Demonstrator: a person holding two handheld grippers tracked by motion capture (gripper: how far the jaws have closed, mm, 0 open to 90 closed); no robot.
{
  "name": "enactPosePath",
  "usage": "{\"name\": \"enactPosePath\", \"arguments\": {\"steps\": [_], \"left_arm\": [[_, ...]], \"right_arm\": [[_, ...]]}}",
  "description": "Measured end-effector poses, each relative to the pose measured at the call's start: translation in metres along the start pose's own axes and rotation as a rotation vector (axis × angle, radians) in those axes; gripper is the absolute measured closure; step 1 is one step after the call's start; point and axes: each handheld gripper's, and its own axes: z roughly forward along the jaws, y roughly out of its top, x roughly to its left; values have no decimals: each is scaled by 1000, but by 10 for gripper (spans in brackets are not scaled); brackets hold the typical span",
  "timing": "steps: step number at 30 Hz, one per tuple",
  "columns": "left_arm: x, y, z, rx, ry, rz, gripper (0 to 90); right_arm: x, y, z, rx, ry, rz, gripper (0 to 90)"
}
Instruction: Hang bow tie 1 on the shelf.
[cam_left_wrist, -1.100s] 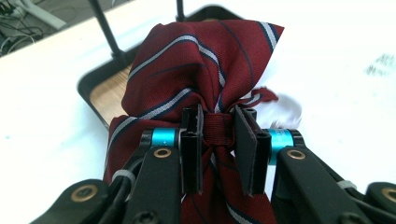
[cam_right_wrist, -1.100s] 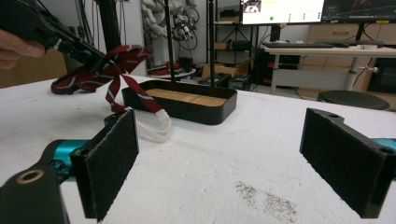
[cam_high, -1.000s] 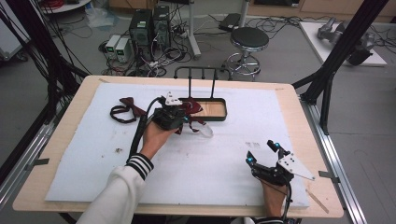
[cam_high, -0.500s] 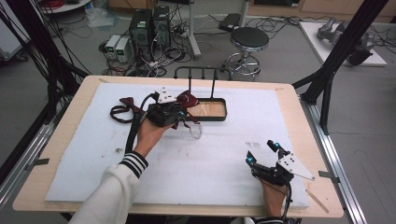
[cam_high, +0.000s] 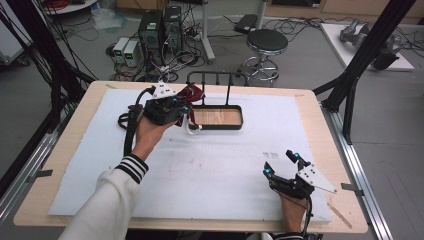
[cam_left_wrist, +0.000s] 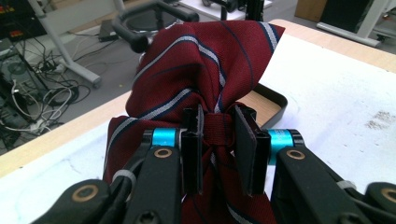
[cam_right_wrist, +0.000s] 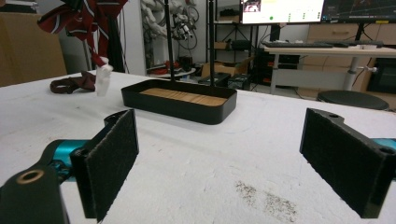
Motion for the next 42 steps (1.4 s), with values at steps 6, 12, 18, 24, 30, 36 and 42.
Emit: {"name": "enactPosePath", "arguments": {"steps": [6,12,18,24,30,36,42], "left_arm": [[6,8,-4,-16,14,3,734],[11,11,-4,-18,31,1,734],[21,21,-1,-26,53,5,735],[32,30,1,-30,86,-5,735],[41,36,7,-28,102,-10,735],[47,47,11,-37,102,-7,734],[49,52,17,-30,92,-5,734]], "right_arm": [[0,0,0,0,0,-1,108],[0,0,0,0,-1,-2,108],[0,0,0,1,-1,-3,108],[0,0,0,1,-2,-1,108],[0,0,0,0,-5,-3,108],[0,0,0,-1,-5,0,108],[0,0,1,6,-3,3,108]]}}
